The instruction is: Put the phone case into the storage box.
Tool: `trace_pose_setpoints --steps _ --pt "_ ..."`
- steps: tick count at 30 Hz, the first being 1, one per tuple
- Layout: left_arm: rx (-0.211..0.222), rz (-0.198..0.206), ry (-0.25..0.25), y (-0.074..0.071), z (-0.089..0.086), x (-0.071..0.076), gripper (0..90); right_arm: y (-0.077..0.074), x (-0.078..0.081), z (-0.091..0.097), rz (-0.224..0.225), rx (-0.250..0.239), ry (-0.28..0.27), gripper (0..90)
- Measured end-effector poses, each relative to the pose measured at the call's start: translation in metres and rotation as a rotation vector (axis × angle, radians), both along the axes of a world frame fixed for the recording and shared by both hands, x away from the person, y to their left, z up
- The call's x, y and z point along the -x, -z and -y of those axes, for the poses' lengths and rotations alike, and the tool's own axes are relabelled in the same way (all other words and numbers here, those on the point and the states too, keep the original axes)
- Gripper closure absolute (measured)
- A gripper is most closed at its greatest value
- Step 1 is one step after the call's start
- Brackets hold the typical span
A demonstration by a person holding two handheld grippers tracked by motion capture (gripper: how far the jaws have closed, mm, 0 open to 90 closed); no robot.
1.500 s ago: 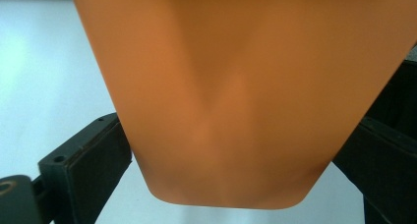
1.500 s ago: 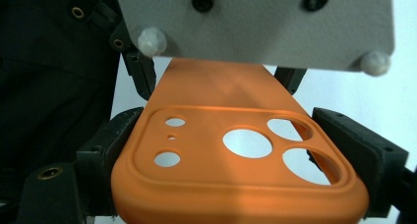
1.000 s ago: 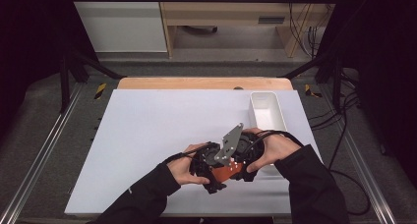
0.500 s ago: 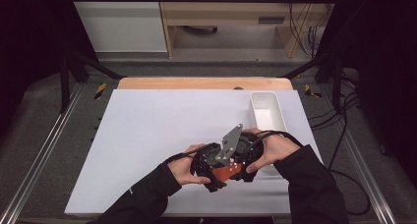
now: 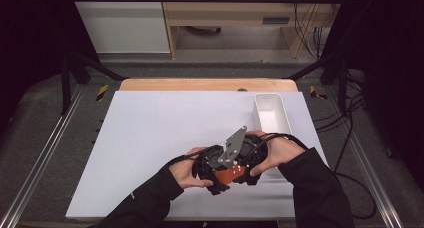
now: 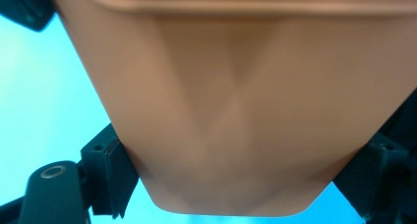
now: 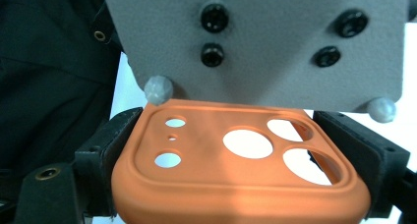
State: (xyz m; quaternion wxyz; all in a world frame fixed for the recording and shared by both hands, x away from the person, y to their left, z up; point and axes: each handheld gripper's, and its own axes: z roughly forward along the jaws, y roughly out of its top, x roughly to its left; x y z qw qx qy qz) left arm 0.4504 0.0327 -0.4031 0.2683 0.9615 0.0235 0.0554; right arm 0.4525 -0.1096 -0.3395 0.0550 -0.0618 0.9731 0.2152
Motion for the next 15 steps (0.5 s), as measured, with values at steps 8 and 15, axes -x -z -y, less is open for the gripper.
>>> trace_pose_setpoints --steps 8,15 --pt "0.021 0.005 -0.007 -0.0022 -0.0012 -0.0009 15.6 -0.0032 0.0002 0.0023 0.017 -0.041 0.013 10.9" --pt "0.04 0.009 -0.011 -0.0016 -0.0062 -0.0019 15.6 -0.0063 -0.0001 0.0062 0.03 -0.072 0.025 5.6"
